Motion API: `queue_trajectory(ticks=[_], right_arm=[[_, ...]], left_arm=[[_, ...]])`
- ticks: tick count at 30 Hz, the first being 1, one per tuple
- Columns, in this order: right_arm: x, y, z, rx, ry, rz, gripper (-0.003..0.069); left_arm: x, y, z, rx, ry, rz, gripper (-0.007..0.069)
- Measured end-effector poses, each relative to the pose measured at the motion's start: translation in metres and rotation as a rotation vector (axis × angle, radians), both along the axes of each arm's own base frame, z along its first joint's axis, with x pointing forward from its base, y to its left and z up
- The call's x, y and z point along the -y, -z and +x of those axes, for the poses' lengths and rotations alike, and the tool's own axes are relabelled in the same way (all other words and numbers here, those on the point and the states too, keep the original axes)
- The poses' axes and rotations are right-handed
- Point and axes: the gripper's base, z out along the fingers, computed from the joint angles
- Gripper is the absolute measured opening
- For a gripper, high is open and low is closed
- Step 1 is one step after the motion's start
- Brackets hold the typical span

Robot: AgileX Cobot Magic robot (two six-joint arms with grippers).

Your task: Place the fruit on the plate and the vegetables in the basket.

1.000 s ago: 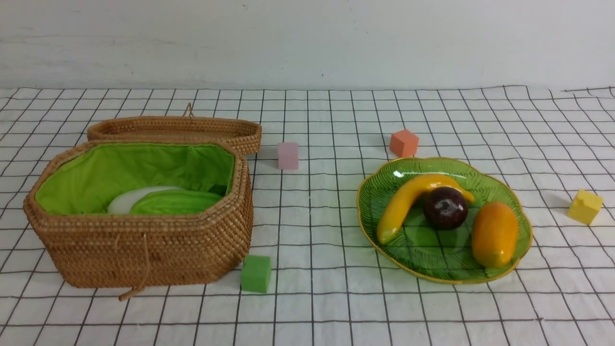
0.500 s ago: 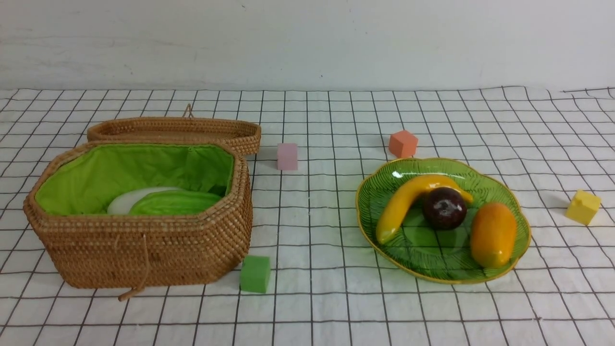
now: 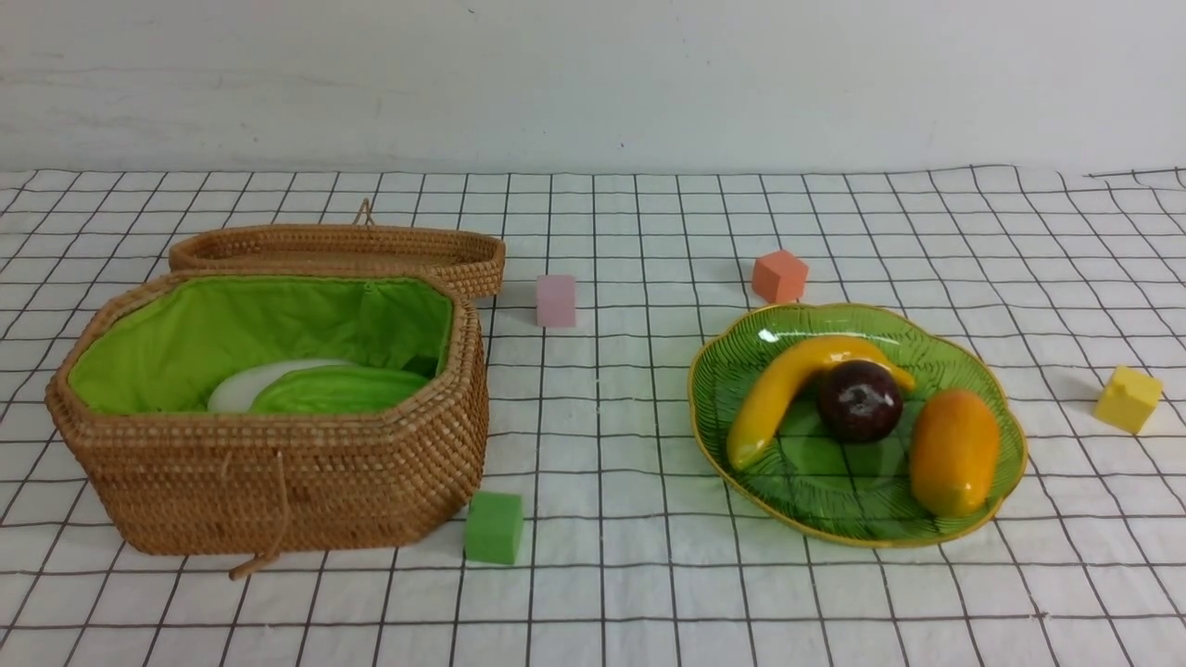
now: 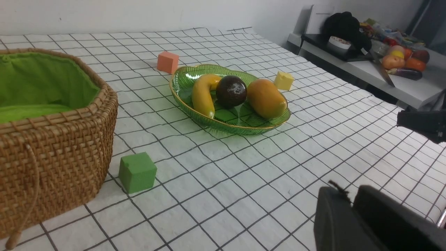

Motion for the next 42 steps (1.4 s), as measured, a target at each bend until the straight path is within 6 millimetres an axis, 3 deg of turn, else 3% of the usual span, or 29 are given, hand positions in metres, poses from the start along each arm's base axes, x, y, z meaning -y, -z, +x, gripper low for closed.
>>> queue_trajectory(ticks=[17, 20, 24, 27, 30, 34, 38, 42], right_arm=[[0.0, 0.0, 0.0, -0.001, 0.001, 0.002, 0.0015], [0.0, 0.0, 0.0, -0.002, 0.001, 0.002, 0.0018], [0.0, 0.0, 0.0, -0.003, 0.001, 0.002, 0.0021], [0.0, 0.0, 0.0, -0.005, 0.001, 0.002, 0.0025], [0.0, 0.0, 0.0, -0.005, 0.001, 0.002, 0.0029], [0.0, 0.0, 0.0, -0.005, 0.002, 0.002, 0.0034], [0.0, 0.0, 0.0, -0.005, 0.006, 0.002, 0.0036], [0.0, 0.0, 0.0, -0.004, 0.006, 0.002, 0.0036]], left_arm=[[0.0, 0.0, 0.0, 0.005, -0.003, 0.005, 0.0092], [-0.002, -0.001, 0.004, 0.064, -0.079, 0.026, 0.0086], [-0.004, 0.002, 0.012, 0.15, -0.282, -0.005, 0.0001], [-0.005, 0.017, 0.021, 0.197, -0.453, -0.009, -0.0013], [-0.008, 0.056, 0.033, 0.125, -0.609, -0.013, -0.0013], [-0.009, 0.084, 0.035, -0.021, -0.644, 0.03, -0.0013], [-0.009, 0.099, 0.033, -0.18, -0.645, 0.053, -0.0013], [-0.009, 0.099, 0.032, -0.241, -0.67, -0.041, -0.0013]])
